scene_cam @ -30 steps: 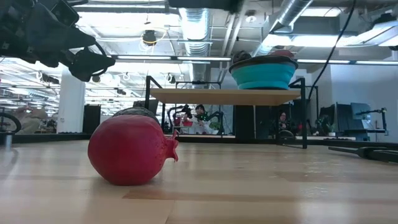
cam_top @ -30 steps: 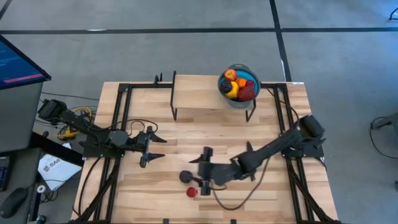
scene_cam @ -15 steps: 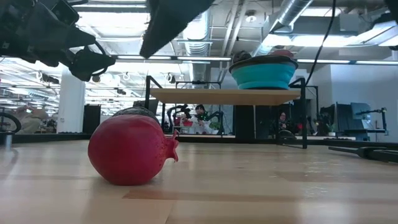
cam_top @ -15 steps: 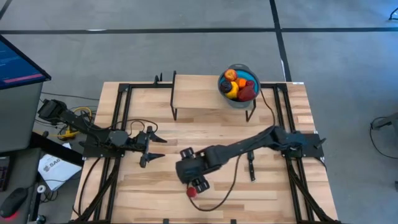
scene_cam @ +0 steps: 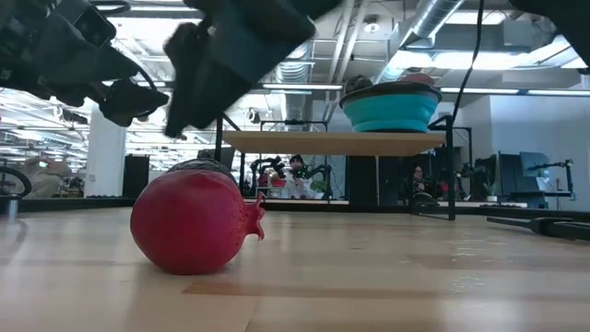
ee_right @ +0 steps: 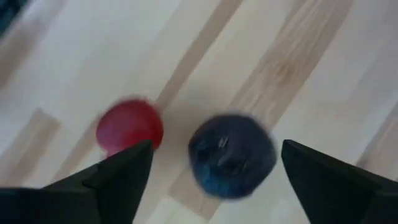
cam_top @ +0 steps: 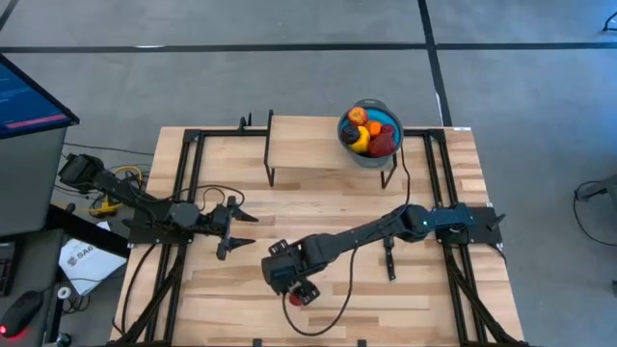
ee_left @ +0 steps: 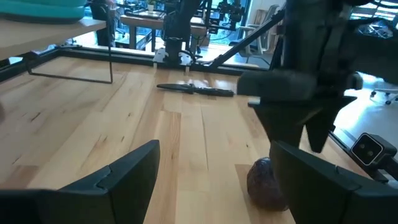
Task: Pick & Place Fruit
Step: Put the plum into the strainer bowl
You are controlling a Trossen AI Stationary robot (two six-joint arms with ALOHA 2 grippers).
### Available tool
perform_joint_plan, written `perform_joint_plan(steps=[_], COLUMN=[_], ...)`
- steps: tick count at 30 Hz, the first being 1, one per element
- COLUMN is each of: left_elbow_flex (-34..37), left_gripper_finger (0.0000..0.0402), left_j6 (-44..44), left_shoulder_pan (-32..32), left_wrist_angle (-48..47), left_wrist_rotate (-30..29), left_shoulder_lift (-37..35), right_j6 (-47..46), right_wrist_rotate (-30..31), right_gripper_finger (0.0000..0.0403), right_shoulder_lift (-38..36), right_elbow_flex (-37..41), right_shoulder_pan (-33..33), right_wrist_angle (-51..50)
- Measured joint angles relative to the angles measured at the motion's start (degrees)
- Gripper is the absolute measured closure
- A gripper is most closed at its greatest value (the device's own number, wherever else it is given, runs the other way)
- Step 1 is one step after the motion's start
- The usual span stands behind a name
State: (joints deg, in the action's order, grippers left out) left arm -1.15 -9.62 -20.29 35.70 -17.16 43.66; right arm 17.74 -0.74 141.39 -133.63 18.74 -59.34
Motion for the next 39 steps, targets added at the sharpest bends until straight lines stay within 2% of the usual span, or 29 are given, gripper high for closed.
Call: perform_joint_plan(steps=[5,7,14,27,32,39], left_elbow_flex=[0.14,0.14,0.14,0.16,0.16,0.16], left_gripper_finger=[0.0105,0.0105,0.0105,0.0105,0.0105,0.0105], left_j6=[-0.28,-0.29,-0.3,-0.3,-0.31,-1.06], left_shoulder_pan=[0.0,0.0,0.0,0.0,0.02,0.0], left_wrist_angle=[0.13,0.29,0.35,0.39,0.37,0.2], left_wrist_rotate=[-0.01,-0.01,0.0,0.0,0.01,0.01], left_shoulder_lift=[0.0,0.0,0.0,0.0,0.0,0.0], right_j6=[2.97,4.63,6.42,-3.68,-13.55,-19.25], right_wrist_rotate=[2.52,2.48,2.31,2.53,3.36,5.84], right_gripper_finger=[0.0018,0.0018,0.0035,0.0128,0.0136,0.0136], right_shoulder_lift=[0.71,1.78,4.36,4.27,3.19,-0.91], right_elbow_flex=[0.18,-0.17,0.23,0.1,0.1,0.1], right_shoulder_pan=[-0.08,-0.47,-1.61,-1.48,-1.46,-1.05], right_wrist_angle=[0.63,3.33,0.01,0.48,-1.36,-6.4])
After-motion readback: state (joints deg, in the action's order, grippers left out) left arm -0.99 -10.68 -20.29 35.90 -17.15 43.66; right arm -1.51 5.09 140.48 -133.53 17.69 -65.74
